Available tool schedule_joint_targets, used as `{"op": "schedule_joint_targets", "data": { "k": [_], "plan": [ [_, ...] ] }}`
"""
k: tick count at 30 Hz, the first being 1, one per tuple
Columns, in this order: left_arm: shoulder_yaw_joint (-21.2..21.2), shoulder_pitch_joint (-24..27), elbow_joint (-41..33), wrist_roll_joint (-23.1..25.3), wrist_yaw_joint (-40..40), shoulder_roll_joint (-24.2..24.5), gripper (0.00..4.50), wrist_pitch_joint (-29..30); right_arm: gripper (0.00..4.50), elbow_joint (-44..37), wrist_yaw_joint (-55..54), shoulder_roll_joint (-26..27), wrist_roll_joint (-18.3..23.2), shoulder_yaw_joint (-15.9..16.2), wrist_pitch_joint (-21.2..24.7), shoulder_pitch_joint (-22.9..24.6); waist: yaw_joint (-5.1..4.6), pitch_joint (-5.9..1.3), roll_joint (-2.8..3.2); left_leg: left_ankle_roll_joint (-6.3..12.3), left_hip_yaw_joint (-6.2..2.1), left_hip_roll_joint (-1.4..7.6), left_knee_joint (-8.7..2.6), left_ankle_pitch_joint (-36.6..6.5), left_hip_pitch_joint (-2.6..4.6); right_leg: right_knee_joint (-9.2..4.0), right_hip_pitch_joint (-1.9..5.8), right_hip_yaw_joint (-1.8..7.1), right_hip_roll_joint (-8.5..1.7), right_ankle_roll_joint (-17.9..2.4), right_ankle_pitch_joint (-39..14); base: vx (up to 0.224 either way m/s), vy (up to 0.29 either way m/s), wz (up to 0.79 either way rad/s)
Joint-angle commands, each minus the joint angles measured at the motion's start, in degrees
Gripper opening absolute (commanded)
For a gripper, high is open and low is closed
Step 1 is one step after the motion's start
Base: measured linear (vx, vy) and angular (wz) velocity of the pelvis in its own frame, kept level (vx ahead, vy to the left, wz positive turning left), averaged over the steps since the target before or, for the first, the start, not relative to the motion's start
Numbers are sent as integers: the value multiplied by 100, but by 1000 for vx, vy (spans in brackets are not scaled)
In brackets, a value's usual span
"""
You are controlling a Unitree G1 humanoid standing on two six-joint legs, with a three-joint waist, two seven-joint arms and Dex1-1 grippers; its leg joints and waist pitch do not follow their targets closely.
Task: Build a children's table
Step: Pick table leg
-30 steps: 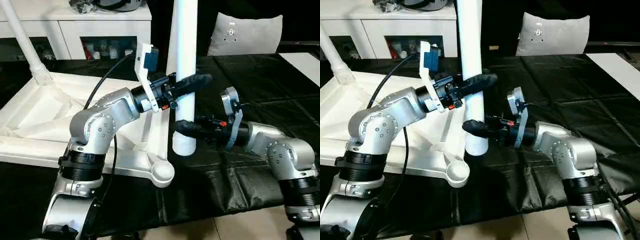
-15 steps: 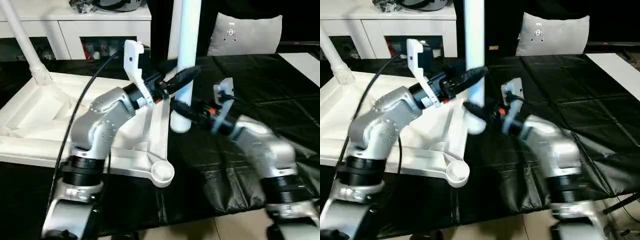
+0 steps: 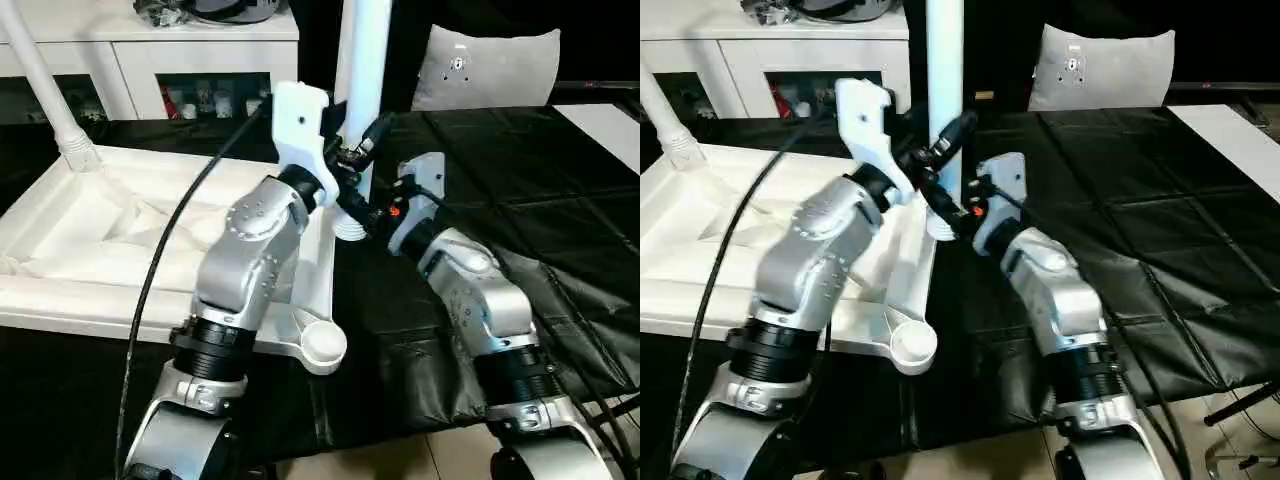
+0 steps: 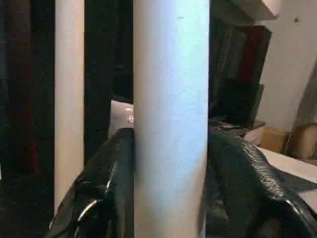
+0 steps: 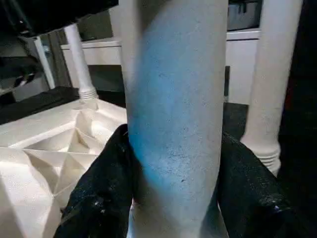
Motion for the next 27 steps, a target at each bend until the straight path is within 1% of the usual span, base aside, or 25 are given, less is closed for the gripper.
{"op": "schedule_joint_targets", "data": {
  "k": [1, 3, 4, 7, 14, 15, 16, 17, 18, 19, 20, 21, 22, 23, 24, 25, 26, 27],
  "plan": [
    [-57, -2, 47, 92, 59, -38, 229, -10, 193, 14, -20, -11, -47, -2, -97, -104, -39, -431, 2, -126, -99, 294, -377, -681, 195, -338, 203, 204, -443, -1056, 760, 0, 0, 0],
    [-61, 1, 59, 114, 94, -55, 225, -14, 193, 42, -5, 5, -75, 6, -129, -102, -64, -427, 7, -96, -103, 300, -382, -707, 192, -344, 205, 203, -448, -1079, 721, 0, 0, 0],
    [-61, 1, 60, 117, 96, -56, 201, -15, 193, 44, -3, 7, -77, 6, -132, -102, -74, -426, -2, -91, -103, 299, -382, -705, 189, -343, 208, 202, -445, -1083, 723, 0, 0, 0],
    [-58, 2, 79, 146, 102, -74, 188, -32, 193, 87, -5, 28, -136, 8, -182, -111, -100, -424, 0, -52, -96, 293, -375, -703, 188, -348, 207, 205, -449, -1125, 715, 0, 0, 0],
    [-54, 12, 116, 164, 83, -99, 183, -31, 193, 144, -27, 31, -254, 73, -246, -130, -106, -424, 12, -14, -99, 303, -373, -693, 195, -346, 199, 205, -443, -1176, 719, 0, 0, 0],
    [-33, 12, 131, 153, 99, -114, 183, -24, 193, 146, 13, 46, -171, 33, -106, -138, -108, -424, 11, -12, -98, 301, -376, -698, 198, -344, 198, 203, -438, -1180, 730, 0, 0, 0],
    [-10, 7, 143, 141, 111, -119, 182, -24, 193, 142, 10, 41, -164, 17, -90, -141, -106, -423, 12, -8, -100, 303, -377, -704, 197, -344, 201, 204, -443, -1184, 731, 0, 0, 0],
    [3, 4, 150, 135, 116, -122, 182, -26, 228, 142, 10, 40, -164, 5, -91, -143, -105, -422, 11, -9, -99, 302, -377, -714, 198, -346, 200, 204, -443, -1183, 722, 0, 0, 0],
    [26, -5, 163, 125, 124, -122, 182, -28, 249, 152, -7, 23, -220, 6, -176, -148, -106, -422, 8, -6, -97, 300, -375, -711, 197, -345, 200, 205, -442, -1182, 729, 0, 0, 0],
    [153, -60, 222, 77, 152, -83, 182, -32, 263, 27, 307, -35, -30, -9, -135, -104, -105, -423, 12, -7, -95, 299, -373, -730, 195, -348, 205, 208, -450, -1187, 730, 0, 0, 0],
    [203, -82, 247, 59, 161, -63, 182, -30, 263, -39, 452, -63, 69, -11, -83, -82, -101, -423, 5, 0, -98, 298, -373, -749, 199, -352, 211, 205, -446, -1182, 719, 0, 0, 0],
    [224, -92, 258, 52, 164, -53, 182, -29, 279, -70, 521, -75, 118, -13, -52, -71, -102, -425, 8, 26, -101, 302, -372, -743, 190, -346, 216, 209, -452, -1186, 758, 0, 0, 0],
    [254, -103, 270, 38, 163, -38, 182, -24, 279, -110, 590, -103, 160, -12, -17, -54, -103, -423, 8, 36, -102, 303, -374, -740, 192, -348, 214, 206, -449, -1188, 769, 0, 0, 0],
    [307, -123, 291, 13, 160, -10, 182, -13, 279, -178, 701, -158, 222, -11, 40, -22, -96, -422, -5, 62, -99, 300, -369, -726, 195, -347, 217, 204, -445, -1189, 785, 0, 0, 0],
    [518, -195, 373, -150, 81, 120, 182, 96, 297, -437, 986, -287, 640, -211, 305, 67, -96, -424, -13, 83, -100, 301, -367, -678, 187, -342, 219, 206, -449, -1195, 827, 0, 0, 0],
    [518, -195, 373, -150, 81, 120, 182, 96, 302, -437, 986, -287, 640, -211, 305, 67, -86, -422, -11, 116, -90, 284, -361, -671, 201, -344, 223, 209, -439, -1198, 842, 0, 0, 0],
    [596, -220, 401, -224, 33, 171, 182, 150, 316, -534, 1064, -316, 833, -331, 440, 90, -71, -431, -5, 138, -99, 297, -358, -660, 200, -335, 225, 210, -449, -1191, 867, 0, 0, 0],
    [764, -267, 431, -455, -91, 238, 182, 327, 324, -614, 1096, -406, 1170, -589, 823, 62, -77, -427, -17, 170, -100, 292, -366, -665, 204, -333, 220, 201, -445, -1191, 812, 0, 0, 0]
  ]
}}
